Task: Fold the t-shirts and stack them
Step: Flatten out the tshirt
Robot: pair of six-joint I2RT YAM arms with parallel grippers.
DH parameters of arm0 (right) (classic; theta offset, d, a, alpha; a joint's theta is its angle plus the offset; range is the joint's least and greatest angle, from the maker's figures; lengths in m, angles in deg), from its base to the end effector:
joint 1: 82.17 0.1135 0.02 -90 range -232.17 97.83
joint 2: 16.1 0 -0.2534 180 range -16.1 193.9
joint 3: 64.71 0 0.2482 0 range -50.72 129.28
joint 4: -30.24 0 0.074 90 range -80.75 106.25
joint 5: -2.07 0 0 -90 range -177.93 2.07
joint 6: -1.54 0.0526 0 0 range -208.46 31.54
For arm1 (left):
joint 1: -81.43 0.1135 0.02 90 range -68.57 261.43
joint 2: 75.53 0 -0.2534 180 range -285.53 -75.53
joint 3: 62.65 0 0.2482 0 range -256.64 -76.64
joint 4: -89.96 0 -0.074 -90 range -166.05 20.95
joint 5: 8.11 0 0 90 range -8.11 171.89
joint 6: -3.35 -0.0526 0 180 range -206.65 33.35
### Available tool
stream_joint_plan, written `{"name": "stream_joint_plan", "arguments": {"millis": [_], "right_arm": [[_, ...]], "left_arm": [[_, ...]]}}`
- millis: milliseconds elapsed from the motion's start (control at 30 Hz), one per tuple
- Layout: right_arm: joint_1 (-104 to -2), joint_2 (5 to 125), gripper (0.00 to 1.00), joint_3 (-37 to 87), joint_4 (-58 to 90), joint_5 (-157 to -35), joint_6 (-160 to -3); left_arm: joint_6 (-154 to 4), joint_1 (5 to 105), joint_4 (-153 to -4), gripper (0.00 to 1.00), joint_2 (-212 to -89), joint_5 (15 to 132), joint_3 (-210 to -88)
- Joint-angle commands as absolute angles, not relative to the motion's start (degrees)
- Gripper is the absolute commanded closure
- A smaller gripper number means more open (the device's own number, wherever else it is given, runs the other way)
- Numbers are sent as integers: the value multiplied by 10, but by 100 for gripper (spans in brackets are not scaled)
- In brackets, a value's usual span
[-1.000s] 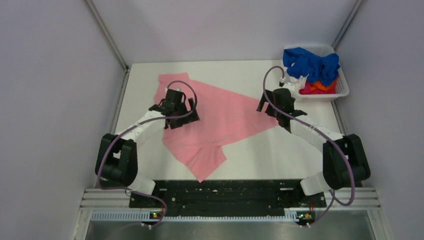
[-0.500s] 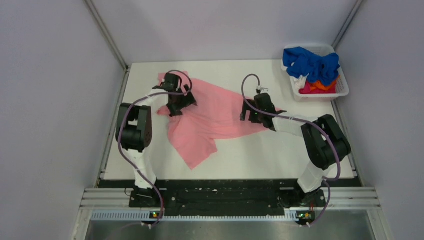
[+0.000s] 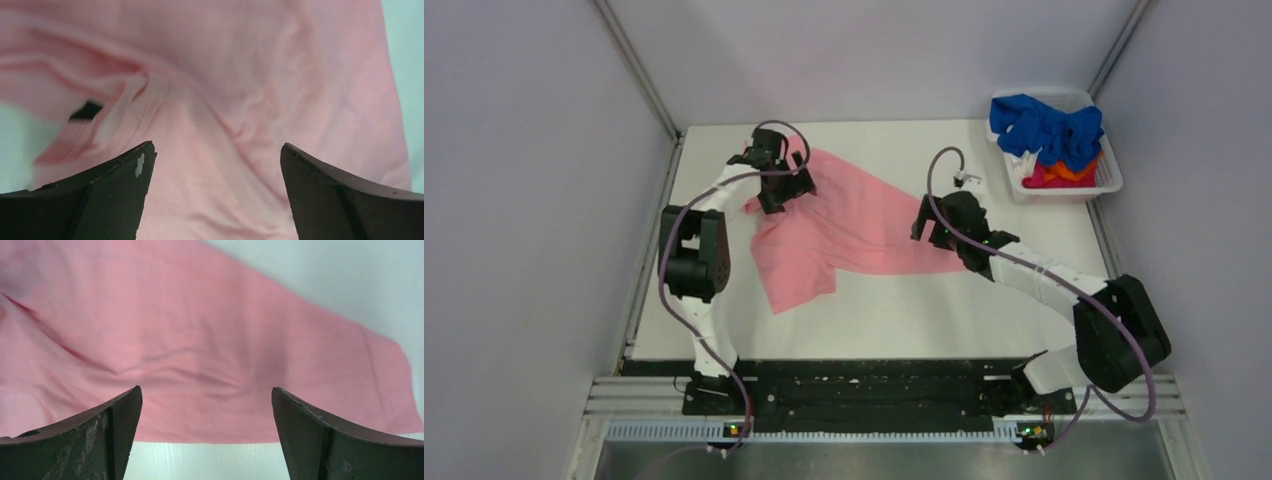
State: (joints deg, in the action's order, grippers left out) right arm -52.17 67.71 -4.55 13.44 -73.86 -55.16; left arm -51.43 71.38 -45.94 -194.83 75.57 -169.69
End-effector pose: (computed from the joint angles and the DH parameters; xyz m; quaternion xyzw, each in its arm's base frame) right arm 0.2793 0.1465 0.1847 0.0772 0.8993 0.1236 0.4124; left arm 0.4485 -0.0854 0.1766 -0.1927 0.9363 -0.1599 0.2464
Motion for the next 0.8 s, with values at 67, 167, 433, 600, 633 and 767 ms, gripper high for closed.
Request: {"name": "stream_joint_plan", "arguments": {"millis": [67,167,433,600,633,767], "right_arm": [[-593,569,1,-50,64,-699,-479],[-637,548,1,-72,35,-703,-466],[-661,544,1,-54,-42,-650,-471],[-664,550,1,-56,-45,-647,-463],[-664,553,1,-56,-45,-649,-462],[-665,564,2,-55,-47,-651,-463]], "left_arm": [[-527,668,-441,1,-1677,865,-1529],[-496,646,-415,1,-1590,911,-1429],[-428,610,-338,1,-1456,904,-1228],[-410,602,-346,3,-1435,889,-1167],[-410,602,-350,5,-1439,888,-1163],[-414,602,-365,16,-1465,891,-1160]]}}
